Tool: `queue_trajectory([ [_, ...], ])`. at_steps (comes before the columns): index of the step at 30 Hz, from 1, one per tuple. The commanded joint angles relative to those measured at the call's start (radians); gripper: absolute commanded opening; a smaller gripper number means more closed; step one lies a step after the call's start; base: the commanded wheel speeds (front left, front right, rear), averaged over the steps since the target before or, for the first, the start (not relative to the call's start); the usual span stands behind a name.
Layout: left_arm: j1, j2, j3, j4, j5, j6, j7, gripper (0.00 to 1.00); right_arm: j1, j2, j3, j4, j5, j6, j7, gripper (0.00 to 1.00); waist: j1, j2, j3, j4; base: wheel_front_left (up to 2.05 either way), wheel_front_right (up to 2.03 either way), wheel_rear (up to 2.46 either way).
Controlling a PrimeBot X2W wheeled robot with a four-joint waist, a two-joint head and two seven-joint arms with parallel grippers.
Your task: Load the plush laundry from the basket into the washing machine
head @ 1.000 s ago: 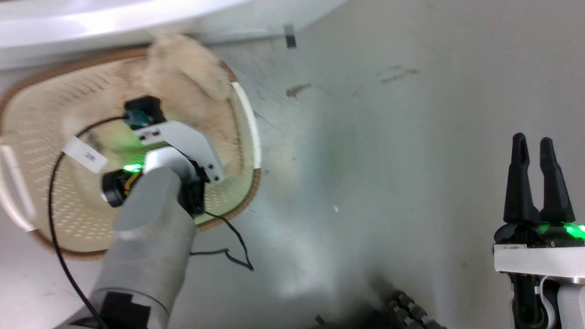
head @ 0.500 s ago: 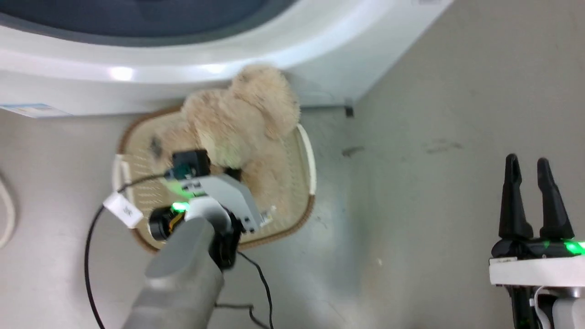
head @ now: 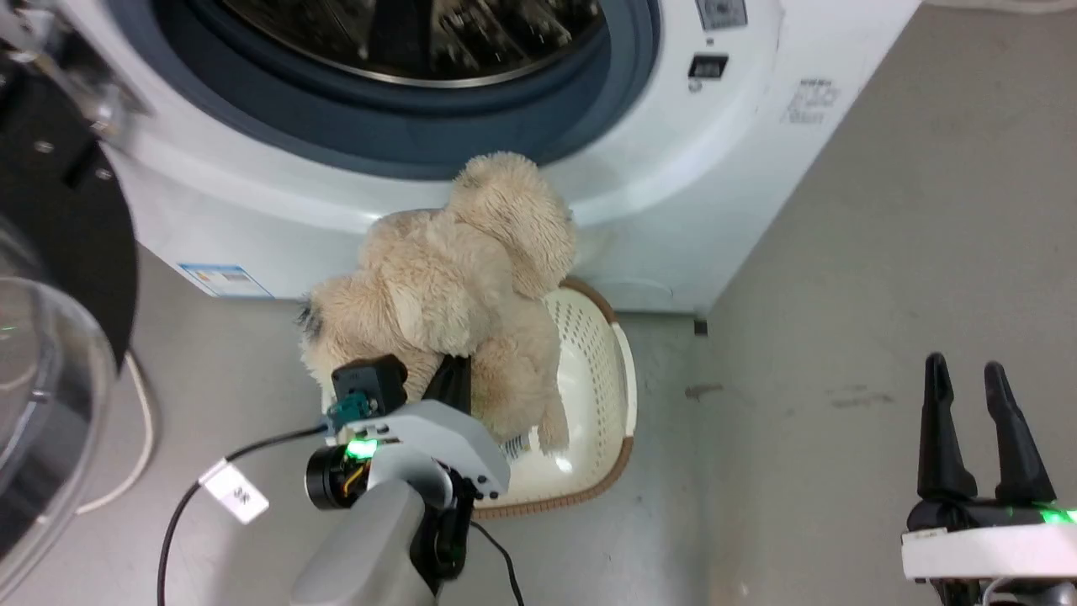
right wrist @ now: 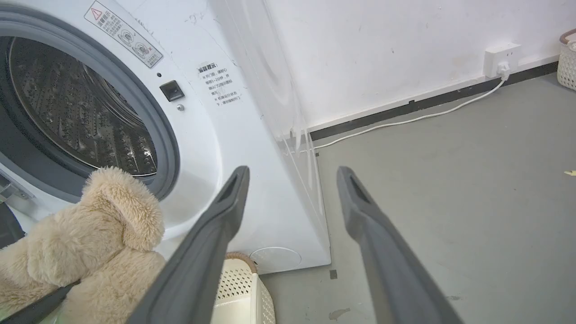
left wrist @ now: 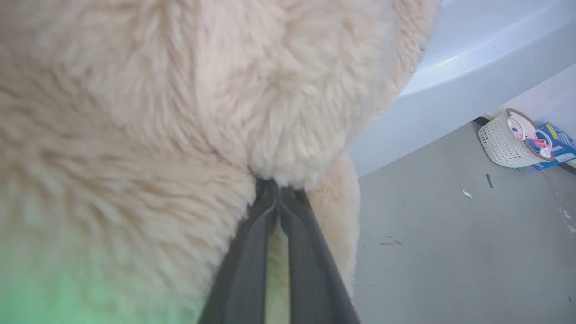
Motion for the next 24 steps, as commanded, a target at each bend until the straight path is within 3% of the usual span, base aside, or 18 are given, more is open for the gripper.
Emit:
queue_trajectory([
  [1, 0.02, 0.001, 0.008, -0.028, 0.012, 0.006, -0.011, 0.0, 0.015, -0.001, -0.004, 0.002, -0.007, 0.001, -0.004, 1.0, 0.0003, -0.0001, -0.043, 0.021, 0.0, 0.0, 0.0],
  [14, 0.183, 0.019, 0.115, -0.385, 0.189, 0.05, -0.013, 0.0, 0.081, -0.001, -0.018, 0.007, -0.019, 0.001, -0.004, 1.0, 0.0003, -0.0001, -0.133, 0.035, 0.0, 0.0, 0.0],
  [24, 0.094, 0.013, 0.169, -0.397, 0.211, 0.049, -0.013, 0.0, 0.077, -0.001, -0.017, -0.003, -0.024, 0.001, -0.004, 1.0, 0.0003, -0.0001, -0.108, 0.009, 0.0, 0.0, 0.0],
])
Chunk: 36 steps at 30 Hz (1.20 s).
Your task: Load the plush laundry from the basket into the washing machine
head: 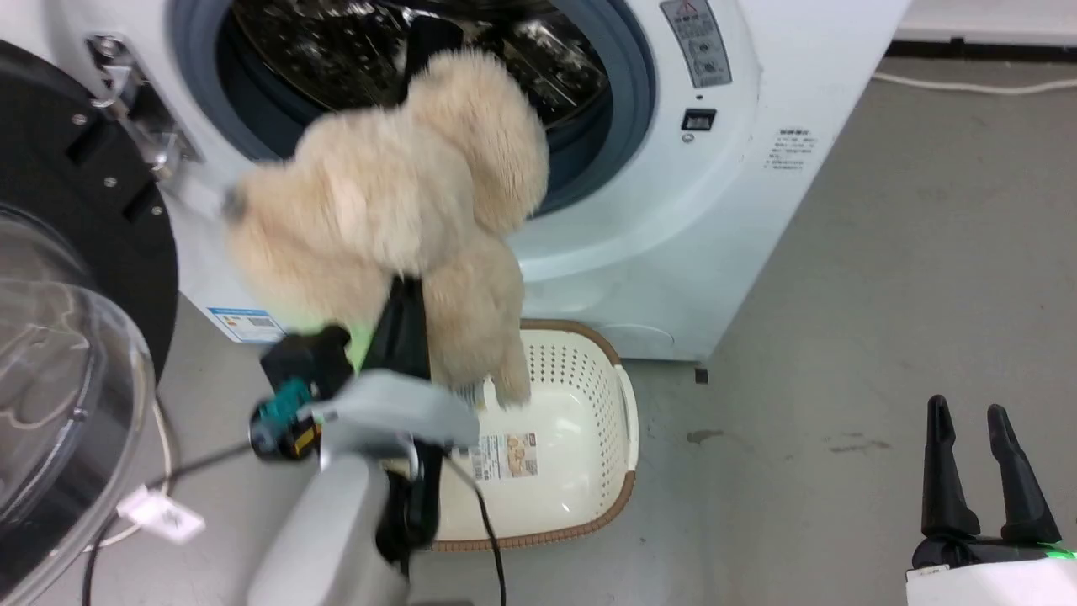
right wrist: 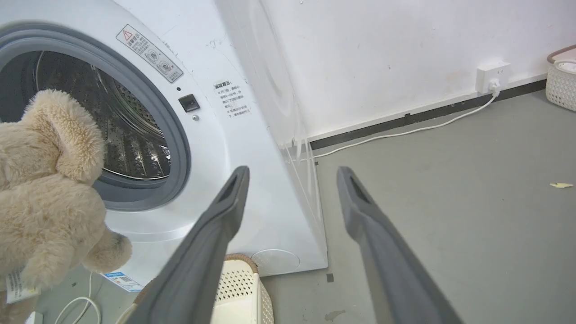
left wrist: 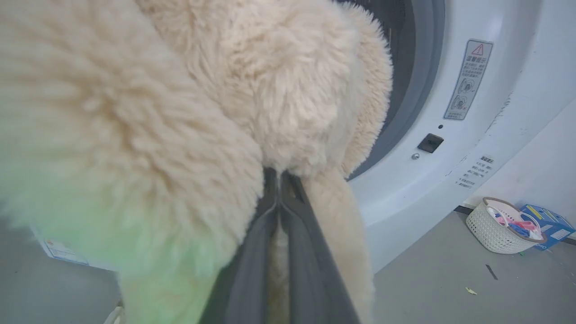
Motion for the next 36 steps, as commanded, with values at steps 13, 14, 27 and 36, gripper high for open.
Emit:
queue_trajectory([
  [13, -0.3, 0.045, 0.092, 0.126, 0.032, -0.017, -0.006, 0.0, -0.048, -0.001, -0.01, -0.027, 0.0, 0.001, -0.004, 1.0, 0.0, 0.0, 0.139, -0.07, 0.0, 0.0, 0.0],
  [14, -0.322, 0.048, 0.097, 0.135, 0.035, -0.018, -0.006, 0.0, -0.053, -0.001, -0.01, -0.028, 0.001, 0.001, -0.004, 1.0, 0.0, 0.0, 0.151, -0.075, 0.0, 0.0, 0.0],
  [27, -0.629, 0.114, 0.135, 0.265, 0.075, -0.018, 0.0, 0.0, -0.123, -0.001, -0.004, -0.047, 0.022, 0.001, -0.004, 1.0, 0.0, 0.0, 0.316, -0.139, 0.0, 0.0, 0.0],
  [36, -0.848, 0.172, 0.129, 0.346, 0.104, -0.022, 0.022, 0.0, -0.154, -0.001, 0.01, -0.054, 0.045, 0.001, -0.004, 1.0, 0.0, 0.0, 0.41, -0.177, 0.0, 0.0, 0.0],
])
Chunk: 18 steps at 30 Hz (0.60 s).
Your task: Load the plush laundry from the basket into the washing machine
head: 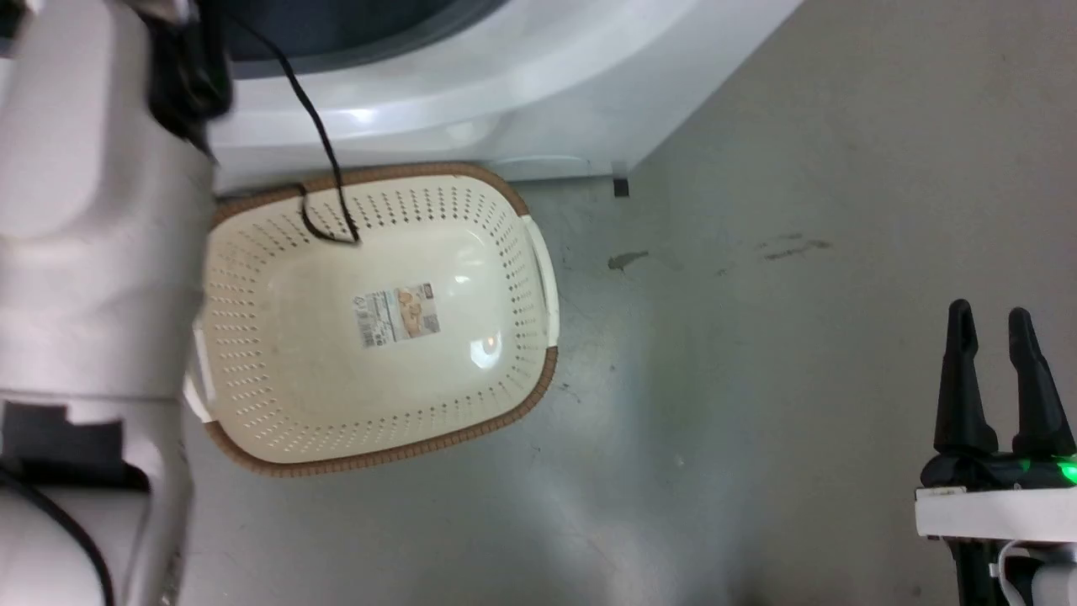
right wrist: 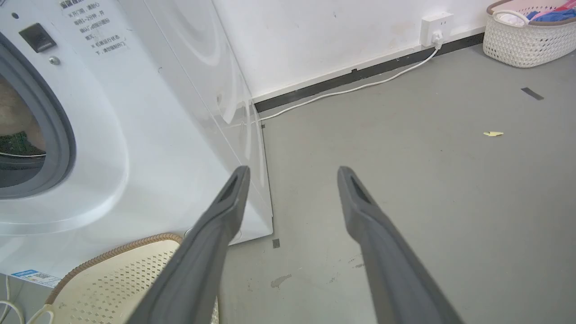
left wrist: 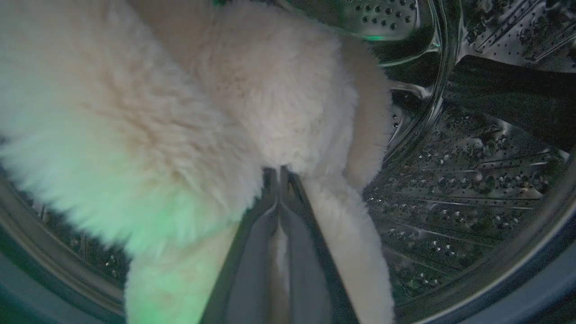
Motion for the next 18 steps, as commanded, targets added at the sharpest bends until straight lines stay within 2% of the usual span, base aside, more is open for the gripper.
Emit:
queue_trajectory([
  [1, -0.03, 0.009, 0.0, -0.001, 0.008, 0.001, -0.001, 0.0, -0.019, -0.001, 0.003, -0.005, 0.005, 0.001, -0.004, 1.0, -0.0001, -0.0001, 0.024, -0.017, 0.0, 0.0, 0.0],
  [12, -0.288, 0.109, -0.013, 0.038, 0.07, 0.032, 0.042, 0.0, -0.039, -0.001, 0.028, -0.025, 0.039, 0.001, -0.004, 1.0, -0.0001, -0.0001, 0.164, -0.103, 0.0, 0.0, 0.0],
  [18, -0.379, 0.141, -0.035, 0.032, 0.103, 0.034, 0.059, 0.0, -0.037, -0.001, 0.033, -0.037, 0.051, 0.001, -0.004, 1.0, -0.0001, -0.0001, 0.225, -0.141, 0.0, 0.0, 0.0],
])
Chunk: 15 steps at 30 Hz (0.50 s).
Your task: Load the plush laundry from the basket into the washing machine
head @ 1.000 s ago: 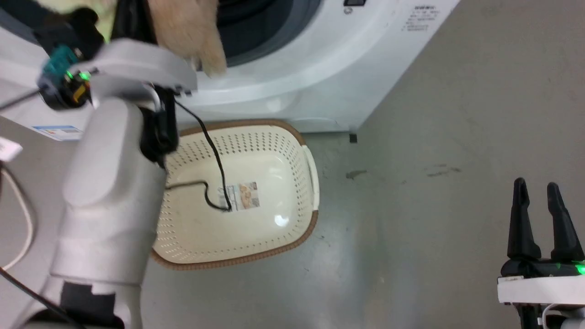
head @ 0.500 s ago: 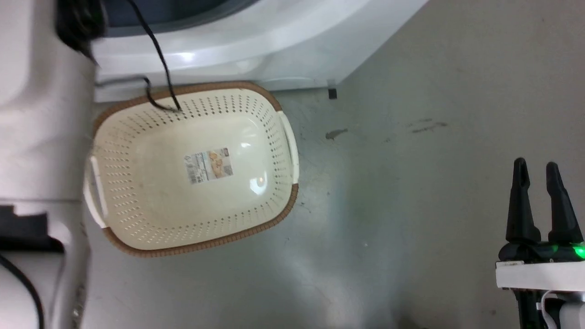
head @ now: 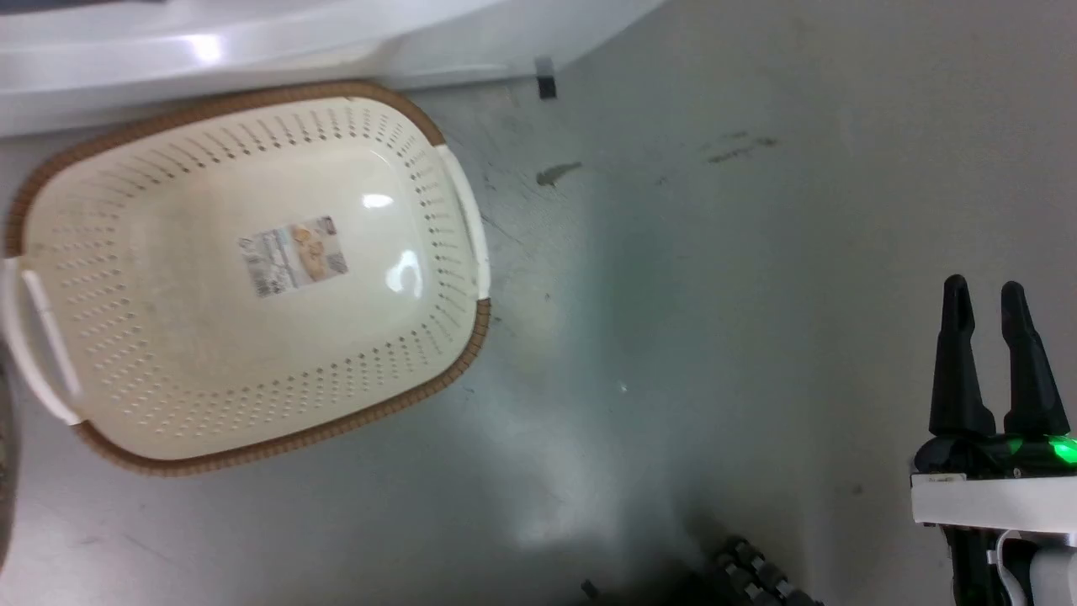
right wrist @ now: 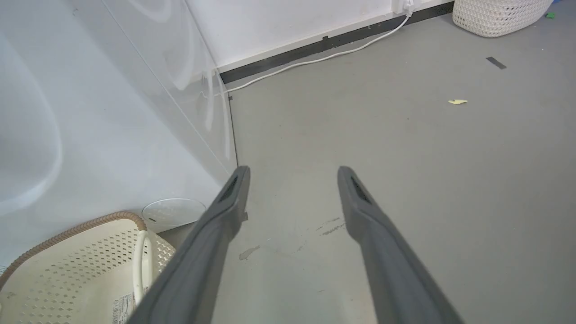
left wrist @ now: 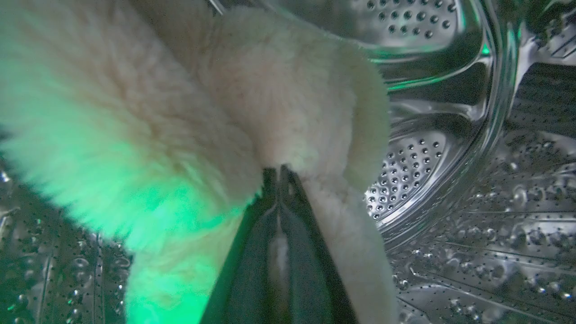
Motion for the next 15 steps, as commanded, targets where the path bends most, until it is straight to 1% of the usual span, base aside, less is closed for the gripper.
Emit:
queue_trajectory([
  [1, -0.024, 0.006, -0.006, -0.005, 0.01, 0.001, -0.002, 0.0, -0.011, -0.001, 0.003, -0.006, 0.007, 0.001, -0.004, 1.0, -0.0001, 0.0, 0.038, -0.03, 0.0, 0.0, 0.0],
  [7, -0.074, 0.024, -0.023, 0.031, 0.021, -0.012, 0.008, 0.0, 0.002, -0.001, 0.006, -0.011, 0.019, 0.001, -0.004, 1.0, -0.0001, 0.0, 0.081, -0.039, 0.0, 0.0, 0.0],
  [11, -0.098, 0.016, -0.019, 0.068, 0.006, -0.011, 0.024, 0.0, 0.002, -0.001, 0.002, -0.02, 0.021, 0.001, -0.004, 1.0, -0.0001, 0.0, 0.097, -0.03, 0.0, 0.0, 0.0],
  [12, -0.104, 0.011, -0.021, 0.079, 0.004, -0.01, 0.031, 0.6, 0.001, -0.001, 0.002, -0.022, 0.018, 0.001, -0.004, 1.0, -0.0001, 0.0, 0.099, -0.025, 0.0, 0.0, 0.0],
  [13, -0.107, 0.007, -0.024, 0.086, 0.005, -0.009, 0.032, 1.0, -0.001, -0.001, 0.001, -0.023, 0.016, 0.001, -0.004, 1.0, -0.0001, 0.0, 0.1, -0.021, 0.0, 0.0, 0.0],
  [15, -0.107, -0.001, -0.028, 0.101, 0.001, -0.011, 0.026, 1.0, -0.004, -0.001, -0.002, -0.026, 0.01, 0.001, -0.004, 1.0, -0.0001, 0.0, 0.101, -0.012, 0.0, 0.0, 0.0],
])
